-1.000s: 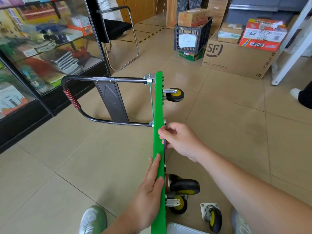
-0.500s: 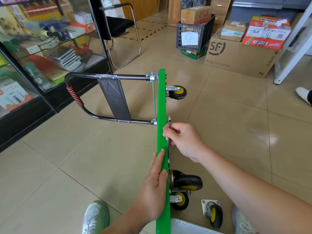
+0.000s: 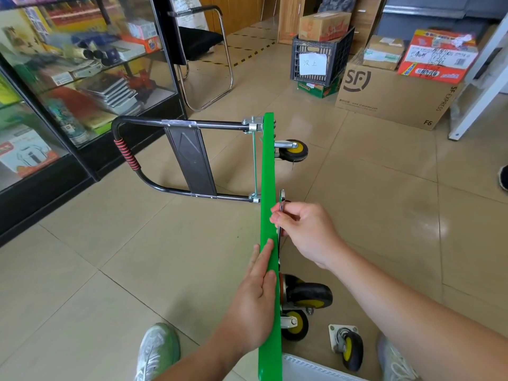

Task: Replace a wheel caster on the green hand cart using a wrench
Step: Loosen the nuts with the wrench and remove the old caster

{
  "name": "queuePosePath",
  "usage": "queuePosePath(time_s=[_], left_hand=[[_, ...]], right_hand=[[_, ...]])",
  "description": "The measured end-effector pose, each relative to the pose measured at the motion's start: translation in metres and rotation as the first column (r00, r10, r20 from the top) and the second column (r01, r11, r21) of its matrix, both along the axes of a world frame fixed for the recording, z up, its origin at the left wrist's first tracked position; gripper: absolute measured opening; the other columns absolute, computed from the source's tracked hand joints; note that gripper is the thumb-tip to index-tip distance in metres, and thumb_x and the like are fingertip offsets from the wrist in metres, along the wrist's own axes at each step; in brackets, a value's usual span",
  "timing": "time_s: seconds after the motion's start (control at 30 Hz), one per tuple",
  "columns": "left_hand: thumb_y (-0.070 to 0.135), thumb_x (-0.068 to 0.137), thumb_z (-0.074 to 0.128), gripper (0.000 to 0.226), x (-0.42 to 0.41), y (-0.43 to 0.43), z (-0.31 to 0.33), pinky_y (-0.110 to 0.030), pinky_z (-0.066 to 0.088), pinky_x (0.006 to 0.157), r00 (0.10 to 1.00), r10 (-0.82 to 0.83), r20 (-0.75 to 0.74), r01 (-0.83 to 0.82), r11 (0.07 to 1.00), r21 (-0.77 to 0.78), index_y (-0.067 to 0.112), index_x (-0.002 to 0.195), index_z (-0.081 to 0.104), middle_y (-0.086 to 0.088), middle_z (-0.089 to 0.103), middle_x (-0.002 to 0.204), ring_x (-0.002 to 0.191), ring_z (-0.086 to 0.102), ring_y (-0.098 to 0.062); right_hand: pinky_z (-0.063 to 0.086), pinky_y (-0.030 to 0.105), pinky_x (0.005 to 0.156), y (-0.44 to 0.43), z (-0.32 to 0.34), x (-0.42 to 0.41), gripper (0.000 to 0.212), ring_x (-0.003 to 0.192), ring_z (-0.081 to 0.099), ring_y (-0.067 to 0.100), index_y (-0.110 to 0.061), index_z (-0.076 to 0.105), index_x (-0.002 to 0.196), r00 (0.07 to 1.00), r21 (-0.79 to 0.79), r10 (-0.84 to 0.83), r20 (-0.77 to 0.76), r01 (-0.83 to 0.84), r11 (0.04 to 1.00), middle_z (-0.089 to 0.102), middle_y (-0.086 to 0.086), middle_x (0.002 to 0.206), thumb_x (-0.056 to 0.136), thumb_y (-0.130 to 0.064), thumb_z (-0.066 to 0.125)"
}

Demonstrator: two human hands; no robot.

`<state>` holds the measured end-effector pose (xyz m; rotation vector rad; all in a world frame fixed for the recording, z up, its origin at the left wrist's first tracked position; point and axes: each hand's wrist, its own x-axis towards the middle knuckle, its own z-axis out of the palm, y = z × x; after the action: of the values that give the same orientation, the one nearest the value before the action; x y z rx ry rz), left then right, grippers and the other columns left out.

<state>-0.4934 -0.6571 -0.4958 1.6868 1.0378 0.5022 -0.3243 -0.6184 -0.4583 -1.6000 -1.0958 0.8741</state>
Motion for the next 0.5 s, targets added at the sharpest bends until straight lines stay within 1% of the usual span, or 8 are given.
queuePosePath(time_s=[0.07,0.17,0.27,0.33,0.43,0.5], left_hand=[[0.025,0.112,0.03,0.053,0.0,0.0,-0.001,0.007,-0.001,0.105,1.0,0.003,0.005,-0.003,1.0,-0.007,0.048,0.158,0.016,0.029,0.008,0.163,0.149,-0.005,0.017],[0.024,0.112,0.03,0.052,0.002,0.0,-0.002,0.007,0.0,0.106,1.0,0.014,0.012,-0.014,1.0,-0.007,0.047,0.157,0.017,0.029,0.01,0.162,0.15,-0.003,0.015],[0.024,0.112,0.03,0.052,0.004,0.0,-0.003,0.007,0.0,0.105,1.0,0.023,0.013,-0.023,1.0,-0.008,0.044,0.159,0.018,0.026,0.011,0.164,0.15,-0.002,0.014],[0.025,0.112,0.031,0.052,0.005,0.0,-0.004,0.008,0.0,0.105,1.0,0.027,0.01,-0.027,1.0,-0.006,0.046,0.158,0.019,0.024,0.011,0.166,0.151,-0.002,0.014],[0.024,0.112,0.033,0.052,0.004,0.001,-0.003,0.009,0.002,0.103,0.999,0.034,0.005,-0.034,0.999,0.003,0.052,0.153,0.02,0.024,0.014,0.165,0.151,0.0,0.013],[0.024,0.112,0.034,0.051,0.003,0.002,-0.003,0.008,0.003,0.104,0.999,0.033,-0.003,-0.033,0.999,0.002,0.054,0.15,0.019,0.023,0.015,0.165,0.151,0.002,0.013]], right_hand=[[0.057,0.051,0.09,-0.003,-0.001,0.001,0.02,0.085,0.07,0.015,-0.038,0.076,0.081,1.0,0.008,0.006,0.011,-0.006,1.0,0.076,-0.007,0.086,0.092,-0.024,0.069],[0.057,0.049,0.092,-0.008,0.0,0.0,0.017,0.084,0.067,0.009,-0.034,0.076,0.083,1.0,0.024,0.012,0.017,-0.012,1.0,0.076,-0.006,0.089,0.092,-0.021,0.07],[0.057,0.045,0.093,-0.014,0.002,0.0,0.017,0.089,0.069,0.009,-0.035,0.075,0.086,1.0,0.042,0.019,0.013,-0.02,0.999,0.075,-0.005,0.096,0.093,-0.02,0.07],[0.056,0.045,0.094,-0.015,0.004,0.0,0.014,0.091,0.07,0.012,-0.032,0.076,0.088,1.0,0.035,0.023,0.013,-0.023,0.999,0.076,-0.004,0.097,0.094,-0.02,0.07],[0.056,0.049,0.094,-0.01,0.005,0.003,0.01,0.09,0.07,0.018,-0.027,0.076,0.088,0.999,0.008,0.043,0.014,-0.043,0.999,0.076,0.0,0.093,0.093,-0.021,0.07],[0.056,0.051,0.093,-0.007,0.006,0.002,0.014,0.084,0.068,0.016,-0.034,0.077,0.086,0.998,-0.008,0.062,-0.01,-0.062,0.998,0.075,-0.003,0.085,0.093,-0.023,0.07]])
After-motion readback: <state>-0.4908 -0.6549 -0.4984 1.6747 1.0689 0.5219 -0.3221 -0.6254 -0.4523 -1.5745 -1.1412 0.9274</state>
